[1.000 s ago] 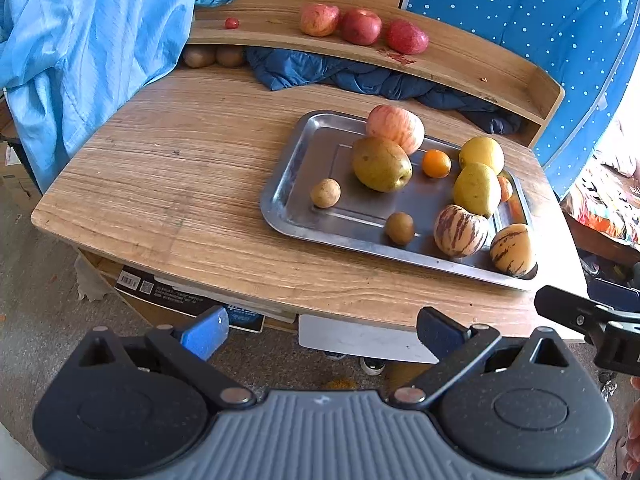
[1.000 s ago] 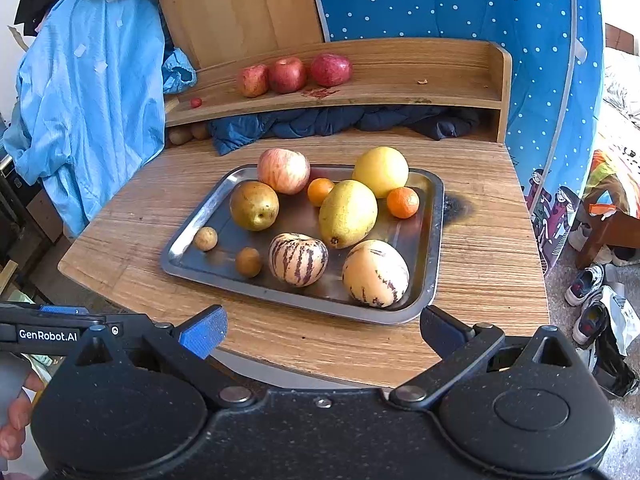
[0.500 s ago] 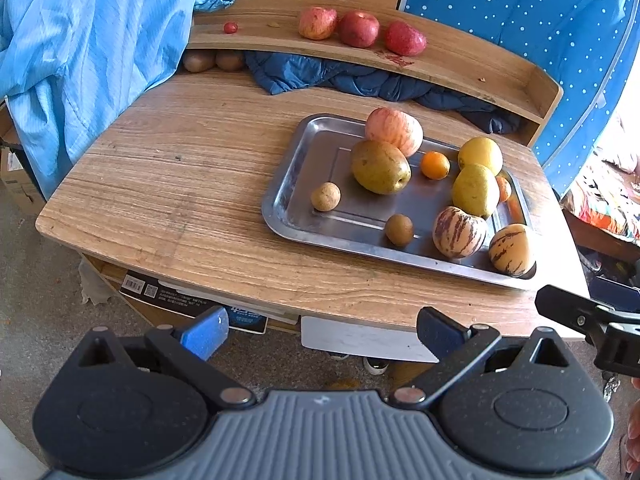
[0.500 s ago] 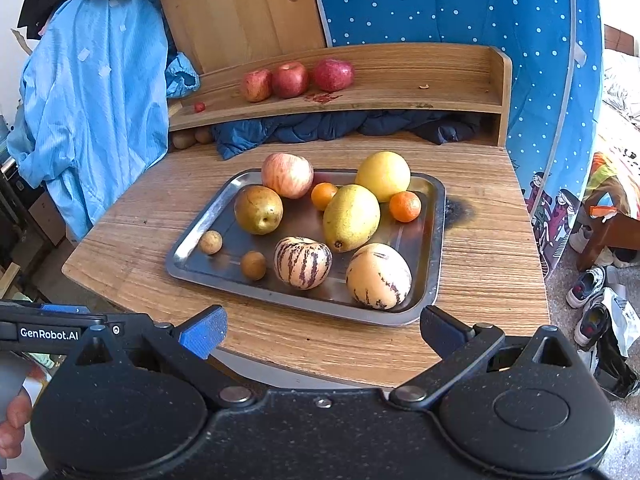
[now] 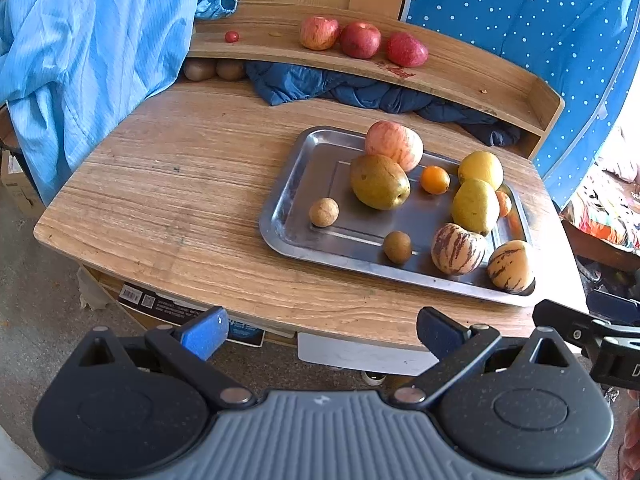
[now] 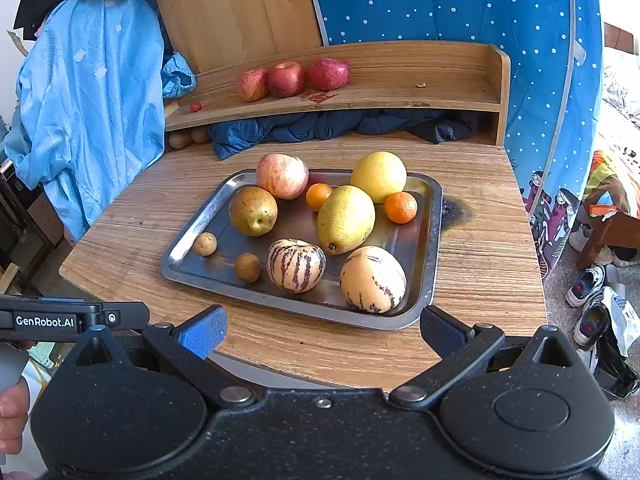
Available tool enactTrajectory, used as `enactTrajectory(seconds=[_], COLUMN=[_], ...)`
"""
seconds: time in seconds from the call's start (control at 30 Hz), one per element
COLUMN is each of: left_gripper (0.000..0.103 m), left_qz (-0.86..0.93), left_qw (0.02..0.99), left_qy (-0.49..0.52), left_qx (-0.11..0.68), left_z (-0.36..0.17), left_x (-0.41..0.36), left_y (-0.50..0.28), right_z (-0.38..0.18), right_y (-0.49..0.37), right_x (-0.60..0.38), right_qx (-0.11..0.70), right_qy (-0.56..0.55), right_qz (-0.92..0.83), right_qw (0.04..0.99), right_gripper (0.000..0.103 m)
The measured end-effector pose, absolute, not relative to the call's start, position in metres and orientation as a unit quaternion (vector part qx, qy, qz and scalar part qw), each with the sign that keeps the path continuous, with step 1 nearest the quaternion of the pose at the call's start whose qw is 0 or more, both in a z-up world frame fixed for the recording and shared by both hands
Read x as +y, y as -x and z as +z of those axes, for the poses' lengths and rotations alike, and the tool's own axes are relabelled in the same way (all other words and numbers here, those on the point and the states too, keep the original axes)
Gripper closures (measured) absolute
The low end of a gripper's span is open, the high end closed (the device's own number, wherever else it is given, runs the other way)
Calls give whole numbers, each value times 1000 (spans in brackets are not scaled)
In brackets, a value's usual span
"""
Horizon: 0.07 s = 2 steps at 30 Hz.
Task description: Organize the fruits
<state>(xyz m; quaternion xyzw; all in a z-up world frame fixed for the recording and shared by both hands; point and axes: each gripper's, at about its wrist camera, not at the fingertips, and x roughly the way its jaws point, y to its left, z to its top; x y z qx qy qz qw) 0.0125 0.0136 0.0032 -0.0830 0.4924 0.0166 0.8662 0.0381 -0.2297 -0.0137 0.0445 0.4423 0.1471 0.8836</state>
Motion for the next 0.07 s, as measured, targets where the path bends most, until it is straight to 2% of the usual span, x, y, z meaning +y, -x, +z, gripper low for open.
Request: enactTrajectory(seconds=[0.07], left_gripper=[1], left_qz=[18], left_qw=[867], left_qy=[82], left_qx=[491], left_z=[4], left_x=[13], left_y=[-14], right_z=[-15], right_y=[-40], right_x=[-229], right_qx=[444], right_qy=[-45], right_qz=[148], right_qw=[883], right_gripper=[1])
